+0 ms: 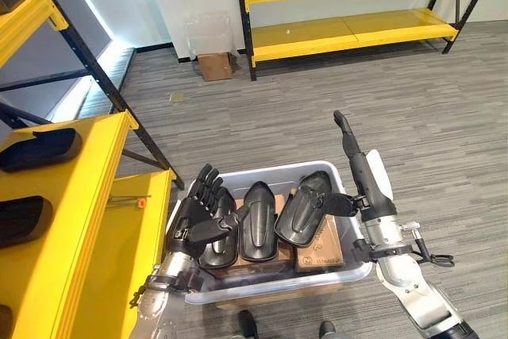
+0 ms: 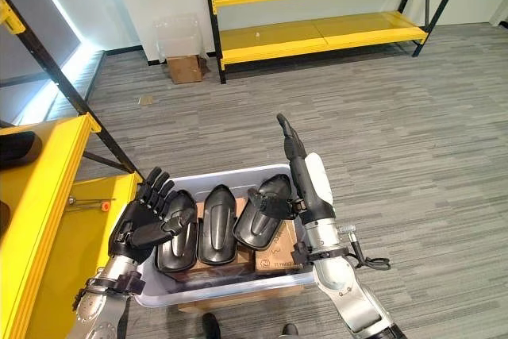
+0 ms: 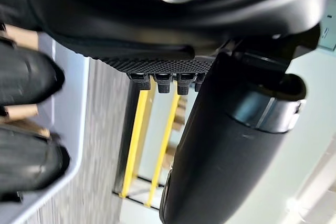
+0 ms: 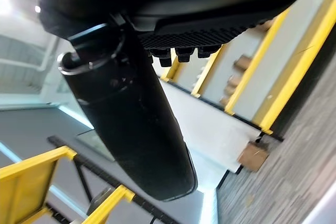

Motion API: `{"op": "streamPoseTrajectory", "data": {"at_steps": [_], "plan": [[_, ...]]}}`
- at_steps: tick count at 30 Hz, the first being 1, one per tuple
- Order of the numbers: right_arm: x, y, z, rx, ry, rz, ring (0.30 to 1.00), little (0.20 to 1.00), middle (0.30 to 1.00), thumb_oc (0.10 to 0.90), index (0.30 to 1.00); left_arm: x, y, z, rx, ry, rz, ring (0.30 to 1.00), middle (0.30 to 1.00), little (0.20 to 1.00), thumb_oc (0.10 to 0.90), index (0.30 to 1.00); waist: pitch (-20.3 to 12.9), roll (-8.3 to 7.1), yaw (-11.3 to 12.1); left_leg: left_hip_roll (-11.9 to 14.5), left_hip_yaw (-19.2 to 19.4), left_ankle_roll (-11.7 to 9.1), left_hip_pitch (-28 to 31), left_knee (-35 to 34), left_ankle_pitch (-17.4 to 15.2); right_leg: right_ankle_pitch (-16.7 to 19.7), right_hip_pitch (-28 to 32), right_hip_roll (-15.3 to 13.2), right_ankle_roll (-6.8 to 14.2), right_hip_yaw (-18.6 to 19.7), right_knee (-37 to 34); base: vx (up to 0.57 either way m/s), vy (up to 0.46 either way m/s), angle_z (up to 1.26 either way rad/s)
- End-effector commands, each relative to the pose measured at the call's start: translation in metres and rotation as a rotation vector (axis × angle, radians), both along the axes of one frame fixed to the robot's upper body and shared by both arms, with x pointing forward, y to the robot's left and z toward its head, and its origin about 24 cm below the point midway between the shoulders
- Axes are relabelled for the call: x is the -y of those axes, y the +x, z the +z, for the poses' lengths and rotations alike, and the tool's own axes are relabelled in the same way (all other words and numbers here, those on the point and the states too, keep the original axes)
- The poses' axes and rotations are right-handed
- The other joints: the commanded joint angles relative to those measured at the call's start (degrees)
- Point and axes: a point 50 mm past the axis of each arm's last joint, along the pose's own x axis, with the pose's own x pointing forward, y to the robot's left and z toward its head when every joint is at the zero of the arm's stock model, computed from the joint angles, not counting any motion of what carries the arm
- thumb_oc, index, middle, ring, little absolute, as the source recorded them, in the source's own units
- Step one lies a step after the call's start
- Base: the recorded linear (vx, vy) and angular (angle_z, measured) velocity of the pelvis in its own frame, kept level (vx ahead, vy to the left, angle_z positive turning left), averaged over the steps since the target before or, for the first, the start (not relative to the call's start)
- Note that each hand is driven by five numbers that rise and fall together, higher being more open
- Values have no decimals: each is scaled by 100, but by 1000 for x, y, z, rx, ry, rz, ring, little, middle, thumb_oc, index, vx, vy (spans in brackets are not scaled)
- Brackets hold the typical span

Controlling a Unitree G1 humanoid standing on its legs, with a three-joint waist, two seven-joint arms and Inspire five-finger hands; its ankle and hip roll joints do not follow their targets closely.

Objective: Move parts from the plastic box to the shelf.

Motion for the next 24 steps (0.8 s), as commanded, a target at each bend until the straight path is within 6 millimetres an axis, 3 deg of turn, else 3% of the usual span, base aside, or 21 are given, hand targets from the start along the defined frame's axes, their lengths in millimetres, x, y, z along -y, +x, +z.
{"op": "streamPoseTrajectory", "data": {"at_steps": [1, 8, 16, 18, 21, 24], "plan": [[-21, 9, 46, 173, 159, 95, 1000, 1000, 1000, 900, 1000, -4, 23, 50, 248, 62, 81, 1000, 1000, 1000, 900, 1000, -202, -86, 73, -43, 124, 10, 734, -9, -1055, 57, -529, -198, 295, 127, 214, 52, -8, 11], [-28, 10, 35, 136, 196, 86, 1000, 1000, 1000, 900, 1000, -7, 24, 48, 227, 90, 111, 1000, 1000, 1000, 900, 1000, -119, -85, 92, -79, 175, 61, 718, -9, -1061, 38, -624, -256, 339, 115, 360, 45, -2, 5], [-14, 14, 24, 86, 186, -32, 1000, 1000, 1000, 900, 1000, -2, 26, 50, 227, 91, 54, 1000, 1000, 1000, 900, 1000, 5, -28, 0, -170, 242, 193, 684, 52, -1090, -106, -841, -289, 365, 148, 839, 9, 73, -1], [-12, 16, 21, 65, 197, -47, 1000, 1000, 1000, 900, 1000, -3, 27, 49, 208, 97, 65, 1000, 1000, 1000, 900, 1000, 62, -47, -27, -196, 419, 204, 793, 48, -1138, -83, -887, -289, 416, -29, 897, 16, 80, -2], [-13, 17, 21, 52, 213, -34, 1000, 1000, 1000, 900, 1000, -8, 26, 48, 182, 117, 94, 1000, 1000, 1000, 900, 1000, 158, -61, -46, -143, 790, 258, 937, 44, -1230, -299, -1126, -60, 356, -331, 1377, -41, 26, -42], [-9, 12, 21, 60, 206, -27, 1000, 1000, 1000, 900, 1000, -7, 26, 48, 179, 123, 119, 1000, 1000, 1000, 900, 1000, 192, 12, -185, -64, 760, 352, 857, 58, -1158, -907, -1257, 456, 52, 10, 2162, -76, -46, -74]]}}
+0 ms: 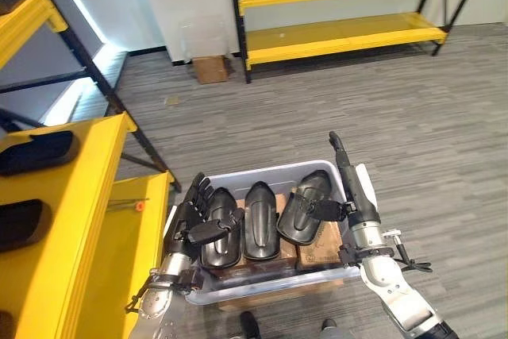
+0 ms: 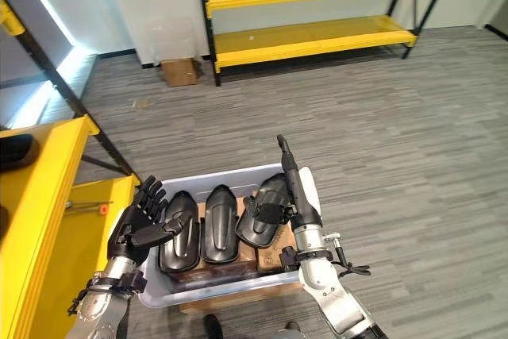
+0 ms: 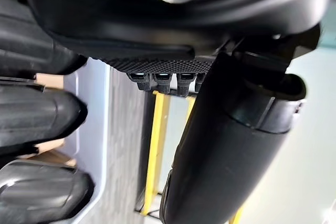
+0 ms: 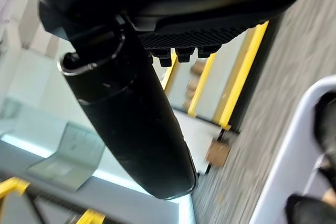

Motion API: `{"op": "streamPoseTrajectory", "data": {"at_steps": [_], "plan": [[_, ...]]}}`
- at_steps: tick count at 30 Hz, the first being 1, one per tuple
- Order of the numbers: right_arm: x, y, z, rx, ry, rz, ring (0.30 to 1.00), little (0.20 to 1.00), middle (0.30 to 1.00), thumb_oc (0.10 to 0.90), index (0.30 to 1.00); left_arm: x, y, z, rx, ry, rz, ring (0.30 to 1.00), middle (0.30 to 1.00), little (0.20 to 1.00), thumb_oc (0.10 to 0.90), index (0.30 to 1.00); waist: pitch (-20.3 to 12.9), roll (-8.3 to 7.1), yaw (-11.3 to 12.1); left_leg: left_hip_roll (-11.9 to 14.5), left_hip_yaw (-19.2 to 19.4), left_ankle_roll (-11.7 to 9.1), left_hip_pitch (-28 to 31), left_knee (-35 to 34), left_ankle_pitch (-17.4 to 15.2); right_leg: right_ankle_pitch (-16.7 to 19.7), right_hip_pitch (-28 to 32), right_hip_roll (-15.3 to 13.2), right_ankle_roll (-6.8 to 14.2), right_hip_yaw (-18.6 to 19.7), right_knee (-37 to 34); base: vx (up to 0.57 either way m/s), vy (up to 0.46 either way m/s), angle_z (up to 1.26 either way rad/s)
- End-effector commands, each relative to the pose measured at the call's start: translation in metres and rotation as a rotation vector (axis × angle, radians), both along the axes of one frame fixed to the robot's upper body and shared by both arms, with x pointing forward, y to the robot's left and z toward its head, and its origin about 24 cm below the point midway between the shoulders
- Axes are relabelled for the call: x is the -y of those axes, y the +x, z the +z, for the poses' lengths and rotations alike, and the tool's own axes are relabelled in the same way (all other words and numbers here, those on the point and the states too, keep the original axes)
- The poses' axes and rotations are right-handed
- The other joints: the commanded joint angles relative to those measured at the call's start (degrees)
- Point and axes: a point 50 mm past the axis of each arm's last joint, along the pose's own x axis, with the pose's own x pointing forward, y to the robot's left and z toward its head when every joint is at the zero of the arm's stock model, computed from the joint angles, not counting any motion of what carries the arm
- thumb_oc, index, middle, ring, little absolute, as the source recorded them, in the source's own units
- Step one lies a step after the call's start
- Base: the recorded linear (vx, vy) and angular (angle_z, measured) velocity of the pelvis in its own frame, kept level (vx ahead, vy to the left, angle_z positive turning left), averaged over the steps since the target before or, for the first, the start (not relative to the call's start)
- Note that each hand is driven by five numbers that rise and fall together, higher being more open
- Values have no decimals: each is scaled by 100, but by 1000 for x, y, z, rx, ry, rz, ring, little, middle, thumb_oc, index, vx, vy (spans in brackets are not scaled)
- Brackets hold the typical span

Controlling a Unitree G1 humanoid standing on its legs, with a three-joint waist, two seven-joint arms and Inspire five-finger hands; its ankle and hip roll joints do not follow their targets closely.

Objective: Move parts from the plastic box to the shelf.

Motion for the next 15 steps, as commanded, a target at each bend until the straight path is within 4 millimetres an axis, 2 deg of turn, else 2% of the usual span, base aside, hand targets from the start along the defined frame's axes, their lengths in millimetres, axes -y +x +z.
{"op": "streamPoseTrajectory", "data": {"at_steps": [1, 2, 4, 7, 12, 15], "plan": [[-4, 7, 56, 280, 96, 59, 1000, 1000, 1000, 900, 1000, 3, 26, 56, 282, 69, 1, 1000, 1000, 1000, 900, 1000, 29, 181, -94, 0, 48, 100, 558, 107, -955, -812, -389, 845, -199, 216, 845, -117, -250, -9], [-1, 2, 55, 294, 87, 70, 1000, 1000, 1000, 900, 1000, 1, 30, 57, 281, 66, 24, 1000, 1000, 1000, 900, 1000, 46, 106, -138, -81, -245, 90, 271, 452, -958, -651, -349, 915, -303, 466, 609, -102, -275, 13], [0, 1, 54, 300, 78, 69, 1000, 1000, 1000, 900, 1000, 0, 30, 56, 283, 54, 41, 1000, 1000, 1000, 900, 1000, 64, 75, -150, -146, -370, 96, 206, 619, -1015, -596, -244, 959, -388, 531, 424, -95, -229, 25], [0, 1, 52, 304, 70, 56, 1000, 1000, 1000, 900, 1000, 4, 29, 54, 287, 48, 26, 1000, 1000, 1000, 900, 1000, 54, 101, -157, -205, -465, 69, 172, 684, -1042, -583, -50, 1033, -494, 569, 190, -61, -98, 14], [1, 6, 49, 292, 73, 23, 1000, 1000, 1000, 900, 1000, 9, 27, 52, 292, 51, 4, 1000, 1000, 1000, 900, 1000, 11, 183, -166, -238, -480, 79, 229, 738, -1119, -681, 36, 1090, -617, 581, 190, -44, -75, 5], [-1, 8, 48, 291, 68, 24, 1000, 1000, 1000, 900, 1000, 10, 28, 55, 302, 46, 15, 1000, 1000, 1000, 900, 1000, 88, 135, -104, -261, -602, 75, 103, 1219, -1296, -718, 81, 1041, -698, 635, 267, -35, -47, -3]]}}
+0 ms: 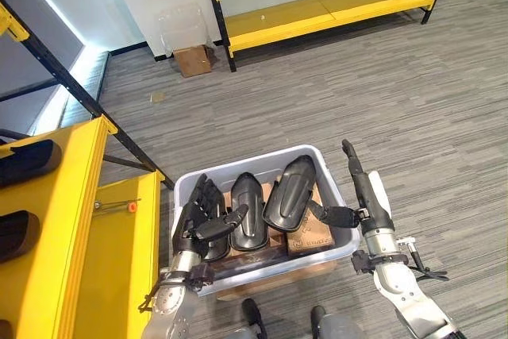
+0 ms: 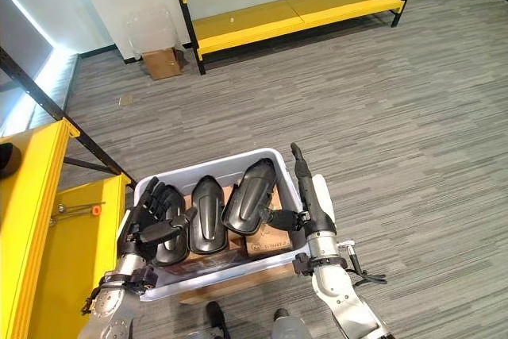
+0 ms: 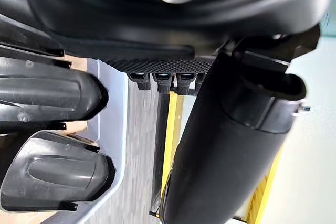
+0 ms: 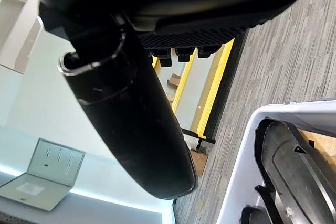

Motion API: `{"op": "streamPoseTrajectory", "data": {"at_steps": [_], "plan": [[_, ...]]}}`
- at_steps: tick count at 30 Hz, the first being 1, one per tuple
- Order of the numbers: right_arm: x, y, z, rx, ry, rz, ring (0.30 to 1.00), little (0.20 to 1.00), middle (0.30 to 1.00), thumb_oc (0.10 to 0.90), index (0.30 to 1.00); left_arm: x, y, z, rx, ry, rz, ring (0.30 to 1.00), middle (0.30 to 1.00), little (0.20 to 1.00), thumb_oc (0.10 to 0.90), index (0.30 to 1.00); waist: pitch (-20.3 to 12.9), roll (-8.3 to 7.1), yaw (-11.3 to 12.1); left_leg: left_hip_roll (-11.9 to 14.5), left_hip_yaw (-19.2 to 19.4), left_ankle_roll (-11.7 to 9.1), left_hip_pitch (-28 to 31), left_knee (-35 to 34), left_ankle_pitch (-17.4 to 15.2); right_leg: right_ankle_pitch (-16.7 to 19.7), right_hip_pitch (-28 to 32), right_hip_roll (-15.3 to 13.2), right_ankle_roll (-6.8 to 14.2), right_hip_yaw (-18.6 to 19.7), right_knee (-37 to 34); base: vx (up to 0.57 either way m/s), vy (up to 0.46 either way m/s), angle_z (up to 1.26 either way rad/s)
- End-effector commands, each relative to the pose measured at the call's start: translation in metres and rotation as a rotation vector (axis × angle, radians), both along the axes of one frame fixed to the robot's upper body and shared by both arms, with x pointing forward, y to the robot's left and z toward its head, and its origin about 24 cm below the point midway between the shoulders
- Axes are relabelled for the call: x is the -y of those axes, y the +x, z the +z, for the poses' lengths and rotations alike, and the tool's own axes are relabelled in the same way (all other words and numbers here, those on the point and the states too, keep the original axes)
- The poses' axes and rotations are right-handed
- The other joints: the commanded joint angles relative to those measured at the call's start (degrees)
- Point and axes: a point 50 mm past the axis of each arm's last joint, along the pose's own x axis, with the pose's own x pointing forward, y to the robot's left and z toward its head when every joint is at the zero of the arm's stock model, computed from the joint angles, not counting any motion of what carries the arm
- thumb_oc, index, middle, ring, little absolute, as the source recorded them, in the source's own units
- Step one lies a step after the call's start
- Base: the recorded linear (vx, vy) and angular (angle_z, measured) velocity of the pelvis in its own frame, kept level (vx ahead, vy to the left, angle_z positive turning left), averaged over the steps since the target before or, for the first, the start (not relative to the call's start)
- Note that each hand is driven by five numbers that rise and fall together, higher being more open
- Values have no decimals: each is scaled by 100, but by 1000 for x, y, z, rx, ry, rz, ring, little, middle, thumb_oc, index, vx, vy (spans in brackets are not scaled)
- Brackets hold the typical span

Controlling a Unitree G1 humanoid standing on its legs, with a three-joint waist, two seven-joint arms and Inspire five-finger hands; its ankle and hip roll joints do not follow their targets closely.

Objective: Move parts from the plastic box to the shelf.

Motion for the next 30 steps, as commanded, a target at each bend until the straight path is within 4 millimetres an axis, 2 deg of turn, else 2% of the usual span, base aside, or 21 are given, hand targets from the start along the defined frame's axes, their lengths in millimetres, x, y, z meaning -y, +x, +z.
{"op": "streamPoseTrajectory", "data": {"at_steps": [1, 2, 3, 5, 6, 7, 8, 9, 10, 14, 17, 19, 20, 23, 30], "plan": [[-25, 17, 53, 308, 100, 94, 1000, 1000, 1000, 900, 1000, -13, 19, 57, 300, 96, 10, 1000, 1000, 1000, 900, 1000, -166, -450, 128, -541, -136, 296, 359, 1210, -1669, -102, 94, 103, 11, 308, 186, -26, -4, -7], [-25, 17, 53, 312, 97, 91, 1000, 1000, 1000, 900, 1000, -12, 19, 57, 300, 97, 8, 1000, 1000, 1000, 900, 1000, -126, -462, 145, -474, -204, 267, 358, 1266, -1681, -147, 120, 91, -8, 324, 227, -18, 59, -32], [-25, 18, 55, 311, 93, 86, 1000, 1000, 1000, 900, 1000, -12, 19, 57, 297, 94, 11, 1000, 1000, 1000, 900, 1000, -122, -472, 163, -224, -303, 141, 343, 1211, -1551, -153, 123, 69, -45, 353, 209, 0, 95, -36], [-24, 18, 56, 316, 87, 87, 1000, 1000, 1000, 900, 1000, -13, 18, 57, 294, 90, 17, 1000, 1000, 1000, 900, 1000, -126, -473, 152, 62, -356, 2, 357, 1060, -1336, -175, 127, 17, -44, 353, 205, 15, 149, -27], [-23, 18, 58, 319, 78, 95, 1000, 1000, 1000, 900, 1000, -13, 18, 57, 296, 87, 23, 1000, 1000, 1000, 900, 1000, -136, -457, 127, 359, -417, -124, 345, 950, -1055, -205, 93, -43, -52, 366, 222, 32, 200, -11], [-22, 18, 59, 319, 73, 101, 1000, 1000, 1000, 900, 1000, -13, 18, 57, 298, 86, 23, 1000, 1000, 1000, 900, 1000, -139, -442, 115, 495, -474, -183, 342, 883, -894, -226, 73, -68, -61, 373, 243, 66, 364, -28], [-20, 19, 62, 325, 51, 107, 1000, 1000, 1000, 900, 1000, -12, 19, 57, 301, 69, 24, 1000, 1000, 1000, 900, 1000, -131, -357, 69, 850, -564, -322, 321, 722, -459, -297, 19, -144, -72, 409, 308, 61, 297, -22], [-20, 19, 63, 324, 46, 107, 1000, 1000, 1000, 900, 1000, -12, 19, 56, 301, 67, 23, 1000, 1000, 1000, 900, 1000, -124, -336, 52, 907, -578, -352, 320, 688, -368, -318, 13, -152, -82, 405, 328, 85, 452, -17], [-17, 22, 66, 330, 26, 108, 1000, 1000, 1000, 900, 1000, -11, 21, 54, 297, 55, 23, 1000, 1000, 1000, 900, 1000, -107, -243, -59, 1074, -466, -401, 327, 655, -281, -391, -65, -269, -77, 383, 461, 52, 326, 5], [-11, 23, 70, 329, -8, 117, 1000, 1000, 1000, 900, 1000, -8, 25, 53, 314, 40, 13, 1000, 1000, 1000, 900, 1000, -55, -28, -228, 1015, -239, -452, 374, 623, -504, -491, -456, -434, -10, 376, 915, 65, 359, 10], [-11, 26, 68, 310, -15, 109, 1000, 1000, 1000, 900, 1000, -5, 28, 52, 296, 14, 21, 1000, 1000, 1000, 900, 1000, -40, 46, -277, 793, -170, -426, 376, 625, -710, -373, -494, -517, 89, 409, 801, 71, 251, 16], [-12, 21, 68, 328, -40, 106, 1000, 1000, 1000, 900, 1000, -2, 26, 50, 293, 37, 17, 1000, 1000, 1000, 900, 1000, -70, 91, -318, 571, -92, -401, 429, 469, -875, -138, -464, -601, 259, 479, 457, 84, 243, 8], [-11, 19, 69, 337, -35, 95, 1000, 1000, 1000, 900, 1000, -5, 23, 50, 291, 53, 34, 1000, 1000, 1000, 900, 1000, -87, 94, -322, 453, -22, -367, 488, 398, -948, -20, -413, -652, 345, 462, 242, 95, 174, 15], [-11, 17, 69, 336, -31, 85, 1000, 1000, 1000, 900, 1000, -7, 22, 51, 282, 62, 42, 1000, 1000, 1000, 900, 1000, -111, 73, -297, 371, 0, -320, 506, 370, -1002, 50, -375, -691, 411, 450, 130, 64, 63, 4], [-20, 16, 66, 330, -46, 94, 1000, 1000, 1000, 900, 1000, -8, 16, 52, 276, 68, 19, 1000, 1000, 1000, 900, 1000, -199, -125, -192, 259, 81, -231, 627, 286, -1127, 306, -133, -753, 540, 420, -375, 55, -16, -2]]}}
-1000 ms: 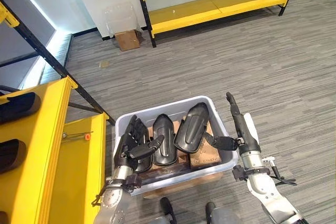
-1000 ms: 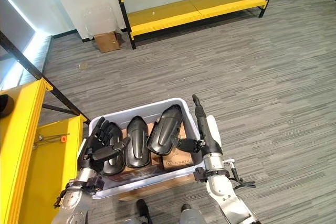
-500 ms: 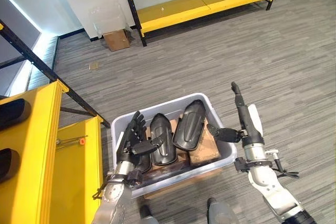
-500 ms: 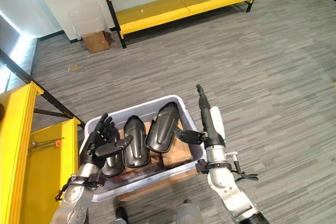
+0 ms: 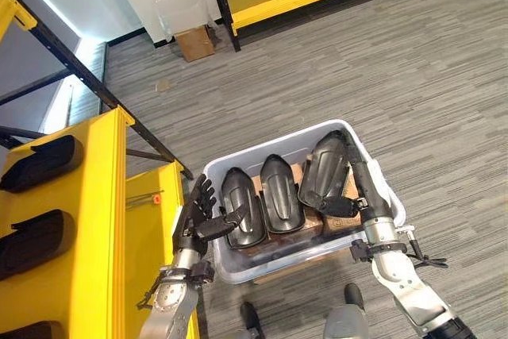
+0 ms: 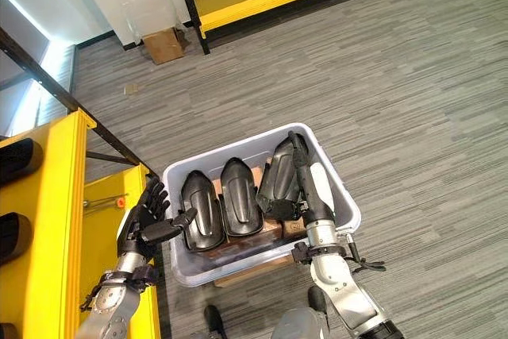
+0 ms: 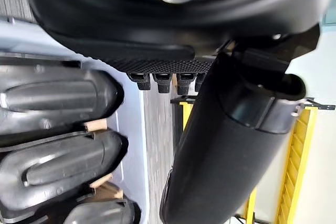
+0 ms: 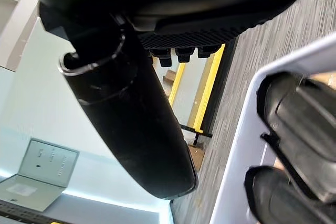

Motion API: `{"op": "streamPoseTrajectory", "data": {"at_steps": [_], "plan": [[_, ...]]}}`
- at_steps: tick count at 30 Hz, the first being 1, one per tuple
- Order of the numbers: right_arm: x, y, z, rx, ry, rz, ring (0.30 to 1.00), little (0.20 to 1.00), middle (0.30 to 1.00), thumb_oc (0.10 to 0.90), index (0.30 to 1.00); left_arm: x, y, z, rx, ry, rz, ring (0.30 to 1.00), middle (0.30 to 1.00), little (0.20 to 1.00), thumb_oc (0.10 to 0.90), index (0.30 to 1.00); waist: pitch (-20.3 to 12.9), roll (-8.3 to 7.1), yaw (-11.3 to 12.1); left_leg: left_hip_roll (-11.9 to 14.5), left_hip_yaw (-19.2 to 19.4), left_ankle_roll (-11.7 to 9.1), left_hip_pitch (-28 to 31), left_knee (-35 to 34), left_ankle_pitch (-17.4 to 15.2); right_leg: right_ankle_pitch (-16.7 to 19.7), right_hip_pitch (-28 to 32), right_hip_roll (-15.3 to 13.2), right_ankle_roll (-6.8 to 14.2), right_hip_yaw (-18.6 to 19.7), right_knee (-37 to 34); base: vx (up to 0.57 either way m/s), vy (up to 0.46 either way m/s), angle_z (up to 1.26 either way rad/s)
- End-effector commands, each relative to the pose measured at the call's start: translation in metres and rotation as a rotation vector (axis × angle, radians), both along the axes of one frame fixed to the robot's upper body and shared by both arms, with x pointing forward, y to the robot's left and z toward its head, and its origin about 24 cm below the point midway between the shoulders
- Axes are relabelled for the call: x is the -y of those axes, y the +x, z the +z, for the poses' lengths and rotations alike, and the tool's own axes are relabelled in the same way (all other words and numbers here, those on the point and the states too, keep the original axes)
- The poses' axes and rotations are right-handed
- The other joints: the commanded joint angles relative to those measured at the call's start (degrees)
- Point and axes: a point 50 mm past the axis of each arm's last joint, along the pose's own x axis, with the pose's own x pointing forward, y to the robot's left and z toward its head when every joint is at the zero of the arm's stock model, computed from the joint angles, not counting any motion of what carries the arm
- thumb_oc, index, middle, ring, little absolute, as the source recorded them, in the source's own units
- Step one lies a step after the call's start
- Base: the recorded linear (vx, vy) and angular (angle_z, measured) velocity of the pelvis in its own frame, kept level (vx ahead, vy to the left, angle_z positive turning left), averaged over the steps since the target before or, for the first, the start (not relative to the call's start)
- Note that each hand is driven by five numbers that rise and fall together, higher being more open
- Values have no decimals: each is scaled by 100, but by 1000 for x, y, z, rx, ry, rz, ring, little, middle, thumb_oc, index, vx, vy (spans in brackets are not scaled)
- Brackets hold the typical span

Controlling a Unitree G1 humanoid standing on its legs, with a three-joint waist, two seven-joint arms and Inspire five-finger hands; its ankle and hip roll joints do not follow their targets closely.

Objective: Move parts from the plastic box to the shelf.

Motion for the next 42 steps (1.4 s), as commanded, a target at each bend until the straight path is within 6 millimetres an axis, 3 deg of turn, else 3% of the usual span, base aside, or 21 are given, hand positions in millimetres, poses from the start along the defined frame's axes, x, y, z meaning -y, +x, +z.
{"op": "streamPoseTrajectory", "data": {"at_steps": [1, 6, 11, 24, 27, 28, 32, 36, 42], "plan": [[-20, 3, 55, 305, -2, 86, 1000, 1000, 1000, 900, 1000, -10, 17, 51, 278, 48, 10, 1000, 1000, 1000, 900, 1000, -426, -144, 13, -53, 139, 316, 239, 376, -848, -477, -340, 552, -473, -27, 552, 53, -61, -1], [-18, 7, 56, 304, -64, 41, 1000, 1000, 1000, 900, 1000, -8, 15, 48, 246, 59, -8, 1000, 1000, 1000, 900, 1000, -482, -273, 70, -56, 172, 342, 323, 365, -931, -391, -208, 568, -434, -29, 344, 46, -55, -2], [-14, 13, 50, 257, -111, 17, 1000, 1000, 1000, 900, 1000, -6, 14, 47, 227, 63, -23, 1000, 1000, 1000, 900, 1000, -485, -305, 90, -60, 188, 351, 364, 374, -971, -359, -165, 563, -412, -6, 277, 13, -14, 0], [-39, 27, 57, 234, -399, 239, 1000, 1000, 1000, 900, 1000, -9, 19, 44, 199, 104, -52, 1000, 1000, 1000, 900, 1000, -253, -174, 190, -131, 96, 373, 106, 634, -1044, -338, -477, 479, -385, 23, 485, -5, -2, 0], [-42, 33, 62, 225, -435, 266, 1000, 1000, 1000, 900, 1000, -7, 25, 51, 243, 90, -38, 1000, 1000, 1000, 900, 1000, 29, -42, 168, -203, 38, 393, -246, 863, -1051, -357, -828, 427, -393, 70, 699, -171, 88, 0], [-44, 36, 71, 264, -459, 272, 1000, 1000, 1000, 900, 1000, -4, 31, 59, 278, 82, -32, 1000, 1000, 1000, 900, 1000, 270, 56, 145, -275, -9, 406, -529, 1032, -1057, -377, -1107, 419, -418, 119, 866, -254, 128, 3], [-50, 40, 94, 352, -504, 287, 1000, 1000, 1000, 900, 1000, 2, 40, 73, 346, 62, 2, 1000, 1000, 1000, 900, 1000, 744, 190, 77, -423, -72, 441, -1182, 1519, -1091, -431, -1790, 434, -515, 241, 1349, -205, 111, -6], [-53, 45, 110, 392, -531, 258, 1000, 1000, 1000, 900, 1000, 3, 45, 81, 393, 48, 35, 1000, 1000, 1000, 900, 1000, 1095, 221, 33, -467, -146, 491, -1792, 2077, -1179, -532, -2376, 462, -624, 357, 1860, -141, 67, -16], [-49, 50, 122, 420, -533, 190, 1000, 1000, 1000, 900, 1000, 6, 46, 86, 422, 39, 63, 1000, 1000, 1000, 900, 1000, 1316, 245, -28, -504, -194, 559, -2275, 2477, -1276, -634, -2855, 479, -693, 422, 2244, -53, 38, -5]]}}
